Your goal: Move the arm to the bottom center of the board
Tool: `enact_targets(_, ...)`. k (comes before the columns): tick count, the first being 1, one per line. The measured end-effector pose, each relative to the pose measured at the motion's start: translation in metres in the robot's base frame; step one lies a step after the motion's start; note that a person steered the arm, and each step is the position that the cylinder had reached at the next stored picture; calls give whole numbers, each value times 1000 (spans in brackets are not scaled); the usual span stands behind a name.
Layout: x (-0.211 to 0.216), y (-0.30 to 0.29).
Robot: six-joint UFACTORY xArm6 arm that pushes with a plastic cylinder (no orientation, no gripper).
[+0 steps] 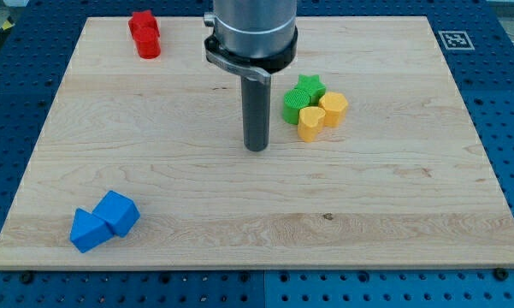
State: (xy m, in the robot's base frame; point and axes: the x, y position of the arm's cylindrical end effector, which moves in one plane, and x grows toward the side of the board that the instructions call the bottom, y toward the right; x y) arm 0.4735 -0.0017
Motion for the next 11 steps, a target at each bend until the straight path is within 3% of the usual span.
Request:
enact_targets(2,3,73)
enact_targets(5,-14,76)
enact_targets(7,30,80)
enact_targets(8,36,55)
enact_targets(11,107,19)
